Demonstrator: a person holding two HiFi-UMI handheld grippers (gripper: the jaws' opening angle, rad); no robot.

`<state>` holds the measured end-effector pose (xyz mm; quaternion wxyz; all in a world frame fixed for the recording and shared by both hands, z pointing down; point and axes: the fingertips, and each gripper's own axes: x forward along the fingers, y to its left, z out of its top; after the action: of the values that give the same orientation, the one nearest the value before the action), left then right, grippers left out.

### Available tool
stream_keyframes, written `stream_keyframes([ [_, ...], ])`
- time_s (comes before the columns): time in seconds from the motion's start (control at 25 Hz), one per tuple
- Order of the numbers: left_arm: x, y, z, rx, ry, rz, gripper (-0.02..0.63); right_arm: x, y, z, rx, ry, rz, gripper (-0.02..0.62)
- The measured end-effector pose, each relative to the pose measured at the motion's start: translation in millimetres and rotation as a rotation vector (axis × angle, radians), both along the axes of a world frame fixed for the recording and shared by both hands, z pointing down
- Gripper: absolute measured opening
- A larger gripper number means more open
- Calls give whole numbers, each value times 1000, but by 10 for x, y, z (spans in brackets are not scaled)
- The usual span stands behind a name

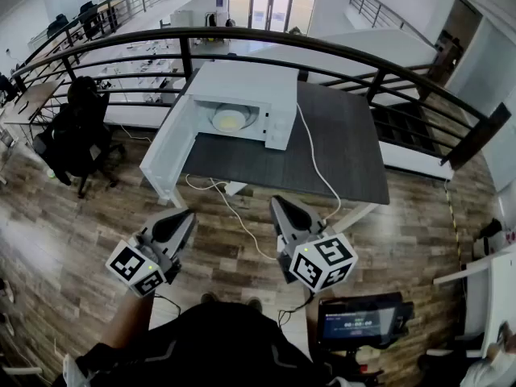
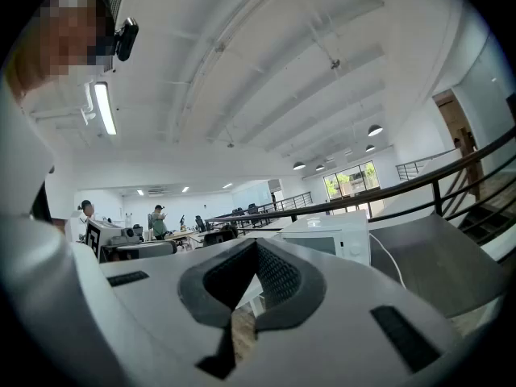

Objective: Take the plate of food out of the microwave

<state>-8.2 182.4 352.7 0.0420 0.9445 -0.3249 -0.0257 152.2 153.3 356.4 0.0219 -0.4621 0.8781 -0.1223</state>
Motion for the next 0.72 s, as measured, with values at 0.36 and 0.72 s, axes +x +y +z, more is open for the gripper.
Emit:
stream_keyframes([
  [0.36, -97, -56, -5, 11, -2, -33, 2, -48, -52, -24, 18, 18, -7, 1],
  [0.72, -273, -77, -50, 16, 7, -20, 3, -158, -113, -38, 9, -40, 37, 2],
])
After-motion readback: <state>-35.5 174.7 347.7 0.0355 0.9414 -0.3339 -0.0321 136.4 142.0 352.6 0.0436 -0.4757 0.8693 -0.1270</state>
